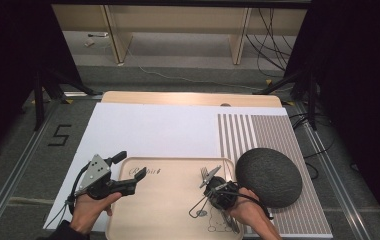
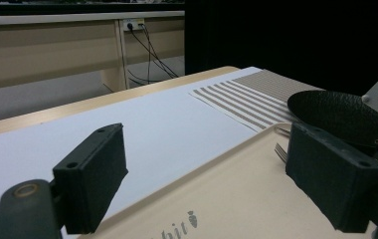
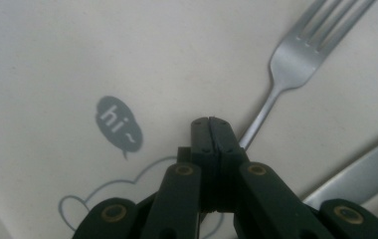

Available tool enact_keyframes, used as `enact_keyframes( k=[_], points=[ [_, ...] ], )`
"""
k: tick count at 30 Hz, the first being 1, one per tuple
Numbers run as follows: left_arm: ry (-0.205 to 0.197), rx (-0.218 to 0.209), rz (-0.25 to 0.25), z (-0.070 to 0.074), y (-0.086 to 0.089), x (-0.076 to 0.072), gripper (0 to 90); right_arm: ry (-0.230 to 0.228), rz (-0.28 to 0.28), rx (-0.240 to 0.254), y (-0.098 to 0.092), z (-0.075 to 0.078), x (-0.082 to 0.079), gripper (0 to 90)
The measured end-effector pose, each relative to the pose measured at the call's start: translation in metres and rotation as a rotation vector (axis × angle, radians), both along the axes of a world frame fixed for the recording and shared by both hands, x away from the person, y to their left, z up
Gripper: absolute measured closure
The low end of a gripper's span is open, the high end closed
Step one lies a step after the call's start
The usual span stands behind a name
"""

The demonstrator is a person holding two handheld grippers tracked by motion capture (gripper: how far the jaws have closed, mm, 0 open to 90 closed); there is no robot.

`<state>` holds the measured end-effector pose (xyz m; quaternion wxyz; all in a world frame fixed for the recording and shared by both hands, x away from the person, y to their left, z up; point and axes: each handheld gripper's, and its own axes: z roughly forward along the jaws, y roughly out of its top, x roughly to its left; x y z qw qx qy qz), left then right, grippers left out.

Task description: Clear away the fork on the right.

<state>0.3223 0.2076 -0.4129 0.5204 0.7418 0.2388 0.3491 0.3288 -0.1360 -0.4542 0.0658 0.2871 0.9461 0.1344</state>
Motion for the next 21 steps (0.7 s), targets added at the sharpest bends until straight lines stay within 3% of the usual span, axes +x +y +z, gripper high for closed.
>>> enact_keyframes(
  k=[21],
  points=[
    [-0.001, 0.000, 0.000, 0.000, 0.000, 0.000, 15.9, 0.013, -0.040, -0.002, -0.016, 0.001, 0.006, 90.0]
  ],
)
